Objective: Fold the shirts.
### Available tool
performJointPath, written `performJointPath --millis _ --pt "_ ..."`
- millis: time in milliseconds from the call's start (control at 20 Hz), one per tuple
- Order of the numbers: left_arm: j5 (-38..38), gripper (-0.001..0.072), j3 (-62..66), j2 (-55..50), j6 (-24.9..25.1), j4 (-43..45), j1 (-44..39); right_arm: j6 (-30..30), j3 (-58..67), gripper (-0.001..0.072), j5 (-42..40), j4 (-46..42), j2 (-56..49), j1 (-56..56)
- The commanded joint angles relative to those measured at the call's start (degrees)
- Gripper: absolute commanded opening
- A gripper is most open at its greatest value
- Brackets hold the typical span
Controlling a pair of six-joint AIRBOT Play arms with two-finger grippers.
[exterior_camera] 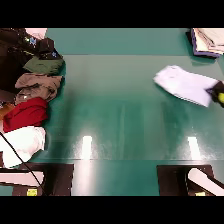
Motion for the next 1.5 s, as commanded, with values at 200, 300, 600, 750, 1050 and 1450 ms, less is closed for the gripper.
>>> performJointPath --millis 200,300,600,750,1050,1450 --pt "0.48 0.0021 -0.02 0.00 -0.22 -1.49 -0.02 0.00 -10.27 0.0014 -3.39 -2.47 7.13 -25.88" --pt "0.48 0.0021 -0.02 0.00 -0.20 -1.49 -0.02 0.02 -10.25 0.0016 -2.03 -6.19 7.13 -26.25" --pt "0.24 0.0021 -0.02 0.00 -0.07 -1.51 0.00 0.68 -6.16 0.0689 7.78 -31.36 7.19 -26.32" --pt "1.03 0.0021 -0.02 0.00 -0.26 -1.90 0.00 5.22 -0.52 0.0674 13.31 -35.56 7.19 -25.90" --pt "2.89 0.0022 -0.02 0.00 -0.24 -4.33 0.00 7.34 10.99 0.0394 20.94 -34.38 7.19 -10.47" --pt "5.18 0.0022 -0.02 0.00 -0.22 -4.33 0.00 7.10 19.47 0.0016 20.81 -34.88 7.19 16.00"
